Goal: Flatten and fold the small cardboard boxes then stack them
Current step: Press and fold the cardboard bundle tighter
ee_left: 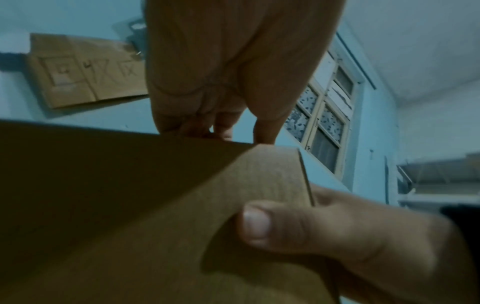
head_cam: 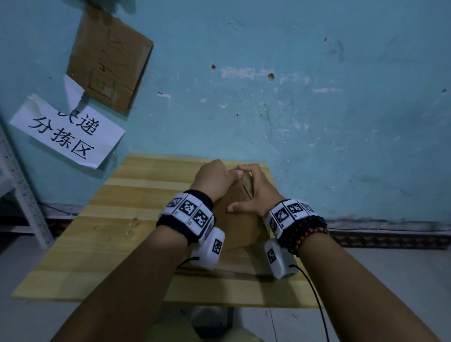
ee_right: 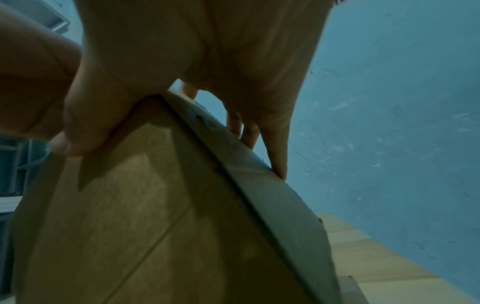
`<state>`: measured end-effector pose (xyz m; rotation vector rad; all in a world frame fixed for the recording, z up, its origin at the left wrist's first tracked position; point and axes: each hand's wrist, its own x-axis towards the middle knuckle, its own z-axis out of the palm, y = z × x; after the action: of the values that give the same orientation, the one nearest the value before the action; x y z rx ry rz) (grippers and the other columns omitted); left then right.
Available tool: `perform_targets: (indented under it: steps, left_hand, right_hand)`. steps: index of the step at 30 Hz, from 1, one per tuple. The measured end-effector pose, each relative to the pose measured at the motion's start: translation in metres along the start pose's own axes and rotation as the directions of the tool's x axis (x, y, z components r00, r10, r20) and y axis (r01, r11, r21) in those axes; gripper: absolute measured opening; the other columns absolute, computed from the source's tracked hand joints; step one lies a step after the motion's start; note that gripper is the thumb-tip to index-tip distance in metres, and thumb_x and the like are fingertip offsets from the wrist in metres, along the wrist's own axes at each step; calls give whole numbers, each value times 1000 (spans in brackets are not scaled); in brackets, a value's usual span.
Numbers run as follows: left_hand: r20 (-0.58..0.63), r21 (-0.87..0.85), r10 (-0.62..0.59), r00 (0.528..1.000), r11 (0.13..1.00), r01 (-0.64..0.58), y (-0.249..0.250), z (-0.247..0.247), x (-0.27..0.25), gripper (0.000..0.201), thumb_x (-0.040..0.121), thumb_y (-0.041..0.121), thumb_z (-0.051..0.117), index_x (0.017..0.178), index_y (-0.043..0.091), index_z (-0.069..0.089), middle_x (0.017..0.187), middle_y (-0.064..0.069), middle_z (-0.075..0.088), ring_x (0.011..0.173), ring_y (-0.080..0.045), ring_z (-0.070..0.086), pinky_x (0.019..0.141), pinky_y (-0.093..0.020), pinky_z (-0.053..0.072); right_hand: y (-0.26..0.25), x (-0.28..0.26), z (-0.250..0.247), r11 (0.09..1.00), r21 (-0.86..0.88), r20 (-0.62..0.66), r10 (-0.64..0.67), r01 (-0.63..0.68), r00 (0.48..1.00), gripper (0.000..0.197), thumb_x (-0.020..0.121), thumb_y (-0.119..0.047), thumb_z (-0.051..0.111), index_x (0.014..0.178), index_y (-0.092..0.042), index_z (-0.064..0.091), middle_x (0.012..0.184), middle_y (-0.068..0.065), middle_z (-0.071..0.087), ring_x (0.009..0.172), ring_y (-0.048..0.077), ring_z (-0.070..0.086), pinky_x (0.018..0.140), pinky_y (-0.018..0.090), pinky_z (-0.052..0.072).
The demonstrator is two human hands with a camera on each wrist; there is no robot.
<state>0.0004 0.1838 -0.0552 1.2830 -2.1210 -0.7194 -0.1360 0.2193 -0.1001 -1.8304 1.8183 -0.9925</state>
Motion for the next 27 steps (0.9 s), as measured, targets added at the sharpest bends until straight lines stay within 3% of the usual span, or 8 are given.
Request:
perform_targets:
  steps: [5,10,16,19,23,25,27]
  left_hand:
    - [170,89,74,983,992,-90,8,-4,0,27,96,24,44,76,6,45,67,-6,45,74,-22,46,66,-26,31]
    - [217,51,125,968,989,-139,7,-9,10,46,93,19,50,50,14,33,51,-3,33,48,-16,32,50,-28,22]
    - [181,119,150,972,978,-173,4,5,2,39,91,11,47,54,16,37,60,-4,44,58,-19,41,56,-27,30]
    - [202,79,162,966,980,-180,0,16,3,34,88,5,48,58,17,38,63,-3,46,61,-19,42,54,-26,31]
    - [149,-5,141,979,990,-142,-10,14,10,35,85,3,55,58,21,40,62,7,45,65,-14,46,52,-19,32]
    - [141,-51,123,982,992,-116,-13,13,11,28,83,4,58,65,21,45,66,6,48,65,-11,47,54,-15,34]
    - [130,-136,105,986,987,-87,-15,13,10,15,82,4,60,82,17,53,76,0,55,73,-14,51,60,-17,37]
  right_hand:
    - [2,-4,2,998,52,-68,-29,32,997,89,57,-21,88,128,-18,36,135,10,42,123,22,44,94,26,37]
    - [1,-4,14,993,109,-160,-24,42,987,89,55,-21,89,127,-15,37,131,8,45,116,18,47,91,25,38]
    - [15,-11,27,982,183,-173,78,-46,982,91,57,-18,88,129,-13,32,133,8,44,120,19,45,93,26,39]
    - [29,-19,30,979,178,-147,124,-97,981,95,57,-18,88,130,-10,28,134,11,43,122,23,45,94,26,40]
    - [30,-18,29,984,144,-133,123,-103,983,95,59,-20,87,131,-10,25,132,8,40,114,11,39,91,21,35]
    - [29,-16,29,984,144,-122,118,-100,986,96,60,-19,87,132,-9,25,134,9,39,114,11,39,90,19,35]
    - [30,-16,31,983,157,-128,118,-98,985,96,59,-19,87,131,-9,25,137,10,38,121,16,40,95,22,36]
